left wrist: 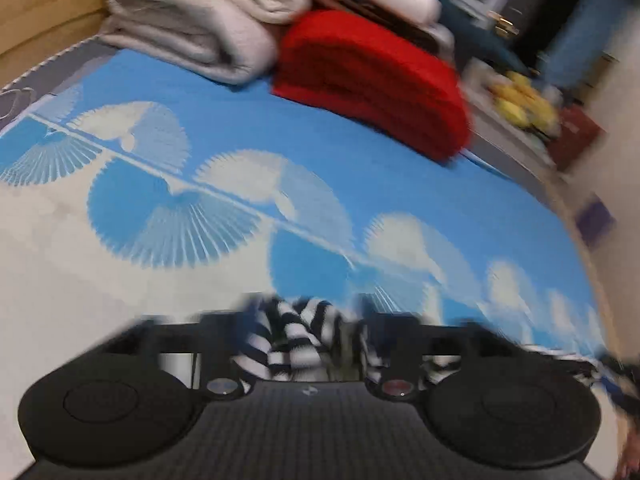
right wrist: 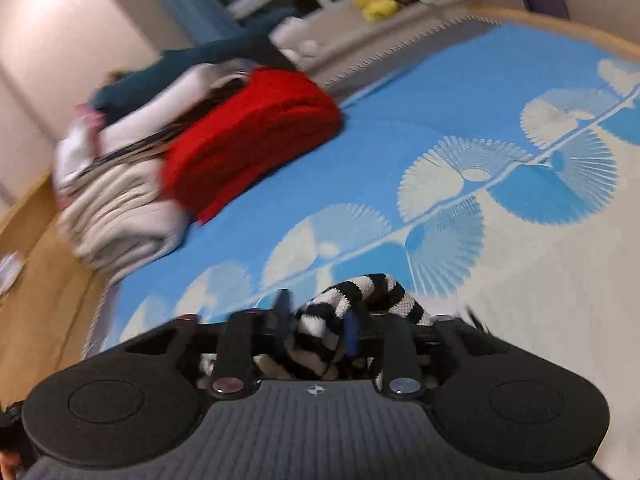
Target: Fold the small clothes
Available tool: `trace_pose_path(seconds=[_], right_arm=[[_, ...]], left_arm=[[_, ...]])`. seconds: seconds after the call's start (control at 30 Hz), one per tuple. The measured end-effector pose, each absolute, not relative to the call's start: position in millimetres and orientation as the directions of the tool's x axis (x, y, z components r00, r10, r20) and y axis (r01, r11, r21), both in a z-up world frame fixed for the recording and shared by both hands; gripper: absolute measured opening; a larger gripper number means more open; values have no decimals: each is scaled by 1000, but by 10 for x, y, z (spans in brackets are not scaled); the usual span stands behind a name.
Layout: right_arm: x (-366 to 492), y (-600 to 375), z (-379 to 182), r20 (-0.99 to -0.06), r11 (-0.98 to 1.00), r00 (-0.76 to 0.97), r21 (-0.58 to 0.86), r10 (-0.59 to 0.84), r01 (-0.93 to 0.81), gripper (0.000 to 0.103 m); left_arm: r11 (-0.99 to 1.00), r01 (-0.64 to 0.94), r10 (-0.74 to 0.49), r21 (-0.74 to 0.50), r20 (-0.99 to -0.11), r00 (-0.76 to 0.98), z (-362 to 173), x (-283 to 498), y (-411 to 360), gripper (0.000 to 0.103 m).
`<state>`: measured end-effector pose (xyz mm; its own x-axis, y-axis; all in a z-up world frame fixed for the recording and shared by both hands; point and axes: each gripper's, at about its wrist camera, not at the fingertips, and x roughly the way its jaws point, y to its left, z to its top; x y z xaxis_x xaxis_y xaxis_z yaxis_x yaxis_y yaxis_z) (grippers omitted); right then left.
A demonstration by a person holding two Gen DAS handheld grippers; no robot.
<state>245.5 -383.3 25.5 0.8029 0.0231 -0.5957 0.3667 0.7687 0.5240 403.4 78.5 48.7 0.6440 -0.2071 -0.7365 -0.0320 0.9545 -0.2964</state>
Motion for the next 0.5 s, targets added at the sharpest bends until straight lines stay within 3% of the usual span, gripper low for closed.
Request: trace_pose_path(seconds=[0.1,0.2,0.4,0.5], right_arm=[[2611,-3848,-7,-585,745,811,539,-4,393,67],[2346,-3838,-245,-571,753,818,568,70,332,67],[1473,-3741,-542,-519,783,853,507,-56,360,67],[1228,-3653,-668,-542,846,836,403,-87,350,67]], left_arm=[[956,-89,-146,-279,-717,682,442,4179,859,92],[959,-52,-170,-277,-717,676,317,3973,968,98],[972,-29,-160,-232,-753,638,-197,3057,1123,98],[983,-31,-116,-180,-744,658,-476,2619,1211,98]])
